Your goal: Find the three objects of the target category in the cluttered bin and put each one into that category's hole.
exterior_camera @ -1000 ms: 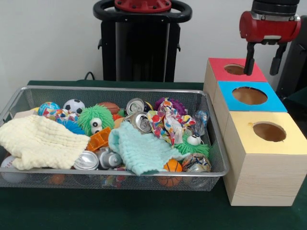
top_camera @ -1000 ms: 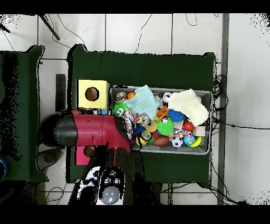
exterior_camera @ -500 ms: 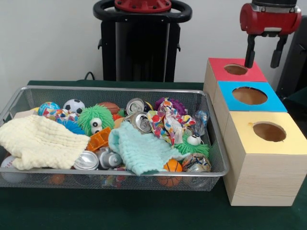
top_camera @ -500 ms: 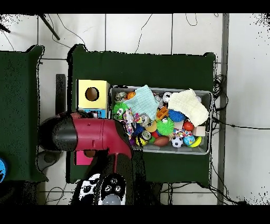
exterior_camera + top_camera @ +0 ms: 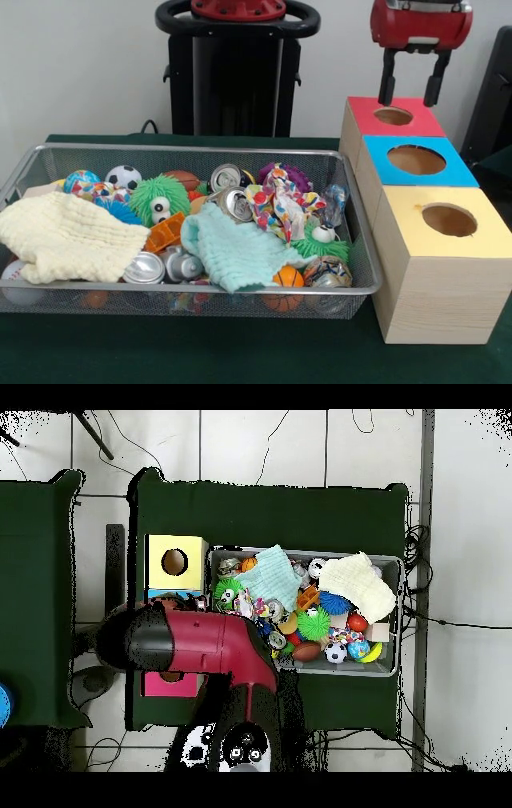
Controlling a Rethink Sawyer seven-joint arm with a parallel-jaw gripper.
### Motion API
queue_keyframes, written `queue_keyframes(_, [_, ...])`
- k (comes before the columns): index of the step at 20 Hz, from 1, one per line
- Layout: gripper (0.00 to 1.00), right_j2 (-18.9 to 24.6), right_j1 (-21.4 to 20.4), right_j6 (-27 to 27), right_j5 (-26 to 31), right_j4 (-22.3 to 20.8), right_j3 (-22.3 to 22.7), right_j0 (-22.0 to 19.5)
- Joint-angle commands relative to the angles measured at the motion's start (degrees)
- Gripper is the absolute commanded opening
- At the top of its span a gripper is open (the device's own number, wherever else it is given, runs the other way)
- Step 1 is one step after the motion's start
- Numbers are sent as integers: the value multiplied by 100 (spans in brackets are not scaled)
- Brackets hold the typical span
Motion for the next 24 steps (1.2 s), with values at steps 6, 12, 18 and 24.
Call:
queue_keyframes(6, [100,513,-137,658,-194,61,690,-376])
queue_keyframes(12, [100,536,-77,675,-257,33,674,-389])
queue_keyframes(18, [100,493,-76,721,-198,12,631,-324])
queue_keyframes(24, [100,493,-40,805,-252,32,651,-268])
